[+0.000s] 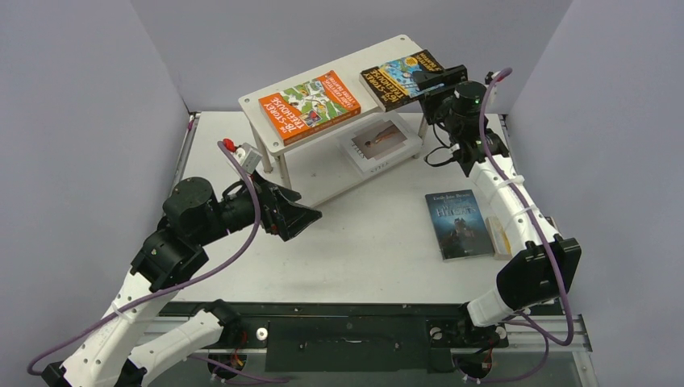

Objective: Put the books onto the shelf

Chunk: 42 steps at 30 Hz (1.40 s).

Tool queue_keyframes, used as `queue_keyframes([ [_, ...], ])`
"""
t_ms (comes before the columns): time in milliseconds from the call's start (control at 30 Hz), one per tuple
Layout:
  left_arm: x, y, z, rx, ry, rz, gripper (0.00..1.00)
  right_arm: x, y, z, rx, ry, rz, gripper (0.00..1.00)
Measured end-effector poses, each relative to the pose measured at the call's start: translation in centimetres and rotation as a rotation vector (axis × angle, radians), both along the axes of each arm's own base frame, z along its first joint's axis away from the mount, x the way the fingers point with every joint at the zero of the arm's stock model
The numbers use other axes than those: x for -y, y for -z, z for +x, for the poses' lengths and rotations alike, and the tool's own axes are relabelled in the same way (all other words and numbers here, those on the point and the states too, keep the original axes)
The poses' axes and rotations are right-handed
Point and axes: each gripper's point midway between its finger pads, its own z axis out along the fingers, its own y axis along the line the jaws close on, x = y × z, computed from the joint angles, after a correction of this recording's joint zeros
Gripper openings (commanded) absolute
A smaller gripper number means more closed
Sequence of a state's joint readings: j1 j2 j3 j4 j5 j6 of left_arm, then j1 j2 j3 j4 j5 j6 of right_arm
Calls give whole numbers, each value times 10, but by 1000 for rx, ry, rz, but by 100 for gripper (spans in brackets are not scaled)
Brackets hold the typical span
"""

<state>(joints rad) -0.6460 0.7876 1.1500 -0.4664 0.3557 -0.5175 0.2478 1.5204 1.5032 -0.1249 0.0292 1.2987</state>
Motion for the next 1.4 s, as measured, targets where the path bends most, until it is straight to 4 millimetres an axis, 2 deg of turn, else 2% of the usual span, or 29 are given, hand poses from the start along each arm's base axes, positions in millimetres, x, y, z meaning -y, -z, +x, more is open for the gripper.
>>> queue_keyframes([
  [67,0,0,0,-1,1,-1,96,0,-2,0,6,-14,2,57],
  [200,2,0,2,-4,3,-2,96,-1,-4,0,16,-33,7,43],
  [433,3,0,2,-6,6,-7,96,-4,-3,0,25,-53,23,6],
  [500,3,-1,2,-9,6,-9,96,-6,-3,0,30,-60,36,2],
  [633,4,-1,2,-11,7,-10,96,-9,-6,0,39,-77,45,1],
  [700,4,-1,2,-13,6,-11,96,-11,-4,2,37,-86,46,2],
  [767,4,-1,2,-13,7,-12,96,-14,-1,5,31,-98,50,14],
  [800,4,-1,2,-14,7,-12,96,-15,1,6,27,-102,52,28],
  [867,4,-1,1,-13,9,-12,96,-17,5,8,19,-107,57,46],
  [933,4,-1,1,-12,10,-13,96,-18,6,8,15,-108,60,54],
  [1200,8,2,6,-23,10,-8,97,-20,4,5,5,-102,12,59],
  [1400,11,5,10,-35,9,-1,97,-21,13,3,-27,-99,-16,59],
])
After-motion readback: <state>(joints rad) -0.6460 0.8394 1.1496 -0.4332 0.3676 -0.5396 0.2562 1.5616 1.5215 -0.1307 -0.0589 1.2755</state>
